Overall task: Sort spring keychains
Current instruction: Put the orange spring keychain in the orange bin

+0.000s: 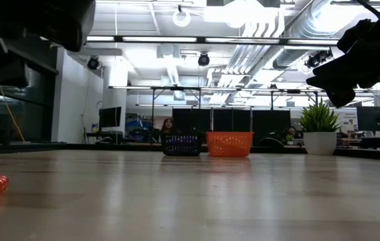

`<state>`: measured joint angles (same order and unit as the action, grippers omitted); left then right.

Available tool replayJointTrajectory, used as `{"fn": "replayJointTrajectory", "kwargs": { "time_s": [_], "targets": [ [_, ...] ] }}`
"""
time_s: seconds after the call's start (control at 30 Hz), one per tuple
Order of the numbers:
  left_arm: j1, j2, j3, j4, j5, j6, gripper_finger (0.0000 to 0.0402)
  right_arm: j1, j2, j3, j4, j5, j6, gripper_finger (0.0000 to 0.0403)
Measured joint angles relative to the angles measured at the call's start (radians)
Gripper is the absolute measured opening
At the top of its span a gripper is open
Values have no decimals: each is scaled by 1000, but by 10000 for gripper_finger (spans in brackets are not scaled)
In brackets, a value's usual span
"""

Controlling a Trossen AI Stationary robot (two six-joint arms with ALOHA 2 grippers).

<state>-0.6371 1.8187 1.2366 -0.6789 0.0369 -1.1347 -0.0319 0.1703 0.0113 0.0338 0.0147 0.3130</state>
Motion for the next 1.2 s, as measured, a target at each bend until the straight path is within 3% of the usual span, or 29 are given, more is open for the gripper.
{"fn": "replayJointTrajectory", "kwargs": {
  "time_s": [0.17,0.83,1.0,1.2],
  "targets": [
    [2,0,0,-4,-43,-5,153,0,0,0,0,0,0,134],
    [8,196,105,-88,-28,43,154,0,2,0,1,0,0,134],
    [8,218,105,-110,-36,66,127,0,1,0,1,0,0,134],
    [16,219,103,-123,-51,85,62,0,1,0,0,0,0,134]
  ]
}}
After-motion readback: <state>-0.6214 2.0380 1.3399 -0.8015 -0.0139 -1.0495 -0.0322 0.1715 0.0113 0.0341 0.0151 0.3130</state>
